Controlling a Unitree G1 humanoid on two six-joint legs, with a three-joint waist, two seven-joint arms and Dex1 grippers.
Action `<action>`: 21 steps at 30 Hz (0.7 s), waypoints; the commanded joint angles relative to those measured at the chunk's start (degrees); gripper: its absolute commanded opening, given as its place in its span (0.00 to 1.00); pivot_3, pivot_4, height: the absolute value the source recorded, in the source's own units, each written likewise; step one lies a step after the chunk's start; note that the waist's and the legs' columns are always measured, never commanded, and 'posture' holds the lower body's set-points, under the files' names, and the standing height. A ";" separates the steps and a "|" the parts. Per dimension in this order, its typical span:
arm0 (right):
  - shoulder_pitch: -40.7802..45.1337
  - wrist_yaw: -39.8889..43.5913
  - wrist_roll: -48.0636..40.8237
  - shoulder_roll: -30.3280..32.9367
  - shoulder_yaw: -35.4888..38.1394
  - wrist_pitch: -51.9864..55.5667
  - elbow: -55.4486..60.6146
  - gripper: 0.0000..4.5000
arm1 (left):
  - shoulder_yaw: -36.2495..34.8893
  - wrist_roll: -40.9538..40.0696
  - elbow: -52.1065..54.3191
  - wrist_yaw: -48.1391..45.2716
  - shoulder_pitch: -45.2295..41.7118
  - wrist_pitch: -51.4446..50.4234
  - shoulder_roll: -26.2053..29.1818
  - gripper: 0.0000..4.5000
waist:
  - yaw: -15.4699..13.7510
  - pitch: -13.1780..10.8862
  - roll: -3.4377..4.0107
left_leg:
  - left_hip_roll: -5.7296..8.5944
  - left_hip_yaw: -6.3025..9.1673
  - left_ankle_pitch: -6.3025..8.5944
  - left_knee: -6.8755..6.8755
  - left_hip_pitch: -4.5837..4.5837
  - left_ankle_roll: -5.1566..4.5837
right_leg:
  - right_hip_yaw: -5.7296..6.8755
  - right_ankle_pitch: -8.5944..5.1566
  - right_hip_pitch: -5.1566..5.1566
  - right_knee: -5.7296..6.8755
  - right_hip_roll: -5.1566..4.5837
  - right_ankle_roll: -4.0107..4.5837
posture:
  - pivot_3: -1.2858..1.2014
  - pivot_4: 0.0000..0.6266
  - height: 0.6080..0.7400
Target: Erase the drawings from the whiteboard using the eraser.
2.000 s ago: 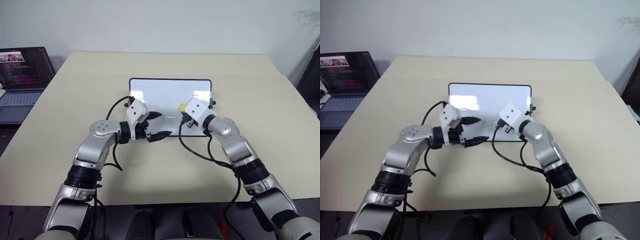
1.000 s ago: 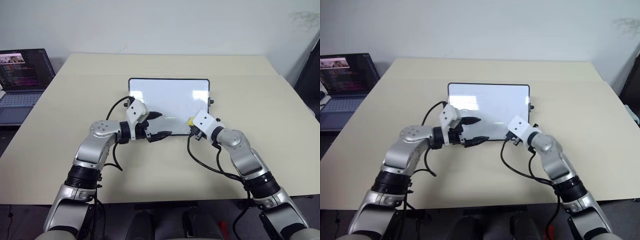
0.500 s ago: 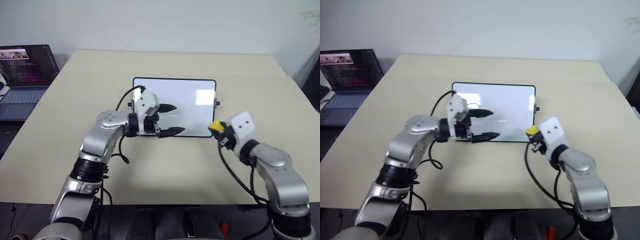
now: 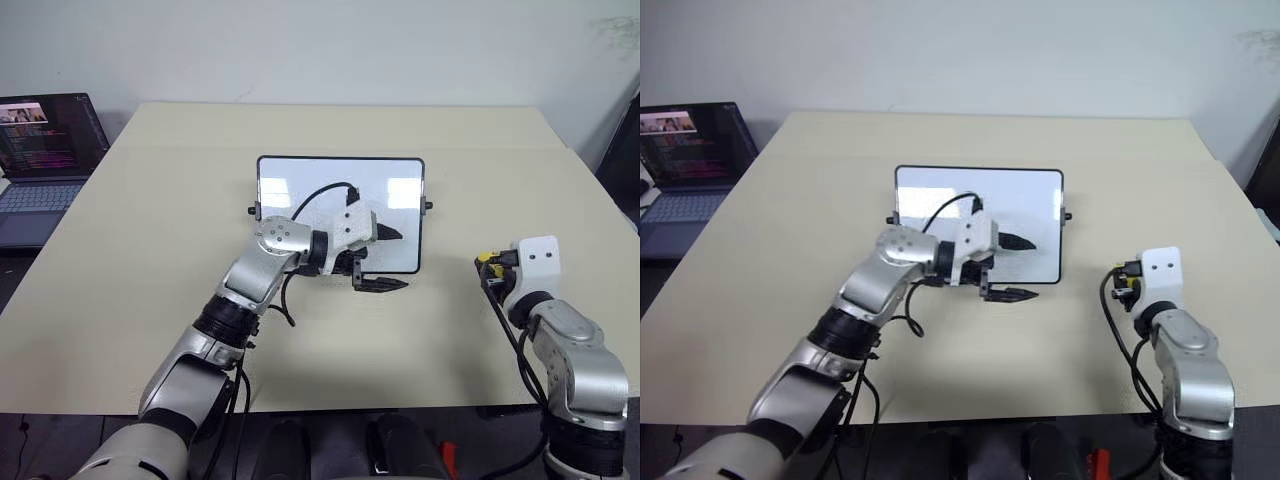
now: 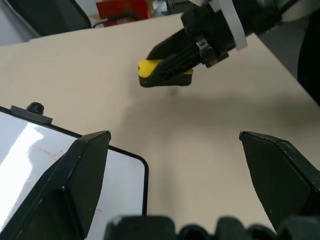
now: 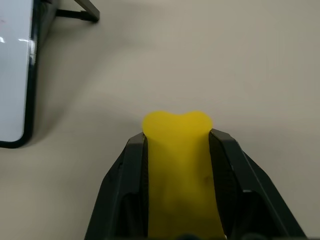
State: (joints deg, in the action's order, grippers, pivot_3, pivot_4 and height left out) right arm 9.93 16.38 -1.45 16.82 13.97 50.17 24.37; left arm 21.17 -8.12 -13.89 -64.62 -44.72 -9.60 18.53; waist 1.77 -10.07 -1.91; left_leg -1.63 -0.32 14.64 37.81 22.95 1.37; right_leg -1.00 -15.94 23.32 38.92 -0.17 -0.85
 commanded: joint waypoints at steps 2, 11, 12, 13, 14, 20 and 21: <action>1.10 -0.55 -0.43 1.19 -1.34 -3.52 -2.25 0.29 | -0.02 1.23 -0.20 1.15 -1.16 1.11 -1.88 1.00 | -0.06 0.00 0.00 | 0.00 0.02 0.00 0.00 0.02 -0.01 | 0.02 0.00 0.00 -0.01 0.00 0.00 | 0.52 0.24 1.00; 1.57 -0.20 -1.92 2.27 -1.47 -6.03 -6.78 0.51 | -0.76 -1.02 2.26 -2.04 -0.50 -3.57 -1.98 1.00 | -0.05 -0.02 0.03 | -0.02 0.02 0.01 0.00 0.02 -0.02 | 0.03 0.00 0.00 0.00 0.01 0.00 | 0.52 0.24 1.00; 1.67 -0.38 -2.05 2.30 -1.47 -6.32 -7.05 0.58 | -0.66 -0.83 2.36 -2.27 -0.35 -3.42 -1.74 1.00 | -0.04 -0.02 0.03 | -0.02 0.02 0.01 0.00 0.02 -0.02 | 0.03 0.00 0.00 0.00 0.01 0.00 | 0.52 0.24 1.00; 1.79 -0.46 -2.19 2.41 -1.54 -6.46 -7.29 0.66 | -0.57 -0.55 2.38 -2.43 -0.25 -3.15 -1.45 1.00 | -0.04 -0.02 0.03 | -0.02 0.02 0.01 0.00 0.02 -0.02 | 0.02 0.00 0.00 0.00 0.02 0.00 | 0.52 0.24 1.00; 1.95 -0.52 -2.38 2.51 -1.55 -6.59 -7.56 0.74 | -0.52 -0.25 2.34 -2.54 -0.19 -2.84 -1.20 1.00 | -0.05 -0.02 0.04 | -0.02 0.02 0.01 0.00 0.02 -0.02 | 0.02 0.00 0.00 0.00 0.02 0.01 | 0.52 0.24 1.00; 2.88 -1.25 -3.79 2.38 -0.01 -8.10 -8.03 1.00 | -1.03 0.35 2.74 -1.87 -0.01 -2.00 -0.18 1.00 | -0.07 -0.02 0.04 | -0.02 0.03 0.01 0.00 0.02 -0.02 | 0.02 0.00 0.00 0.01 0.01 0.01 | 0.52 0.24 1.00; 2.92 -1.25 -4.18 2.30 0.26 -8.70 -7.14 1.00 | -1.53 0.19 3.02 -1.49 0.22 -2.09 0.15 1.00 | -0.07 -0.02 0.04 | -0.02 0.03 0.01 0.01 0.02 -0.02 | 0.02 0.00 0.00 0.01 0.01 0.01 | 0.52 0.24 1.00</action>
State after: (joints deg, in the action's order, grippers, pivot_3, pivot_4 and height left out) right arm 12.20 15.61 -4.65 18.72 12.36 43.22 14.79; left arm 21.29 -7.58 -13.43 -66.76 -44.42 -12.18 18.27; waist 1.70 -10.10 -1.87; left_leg -1.66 -0.30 14.65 37.81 22.97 1.36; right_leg -0.99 -15.94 23.32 38.93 -0.16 -0.83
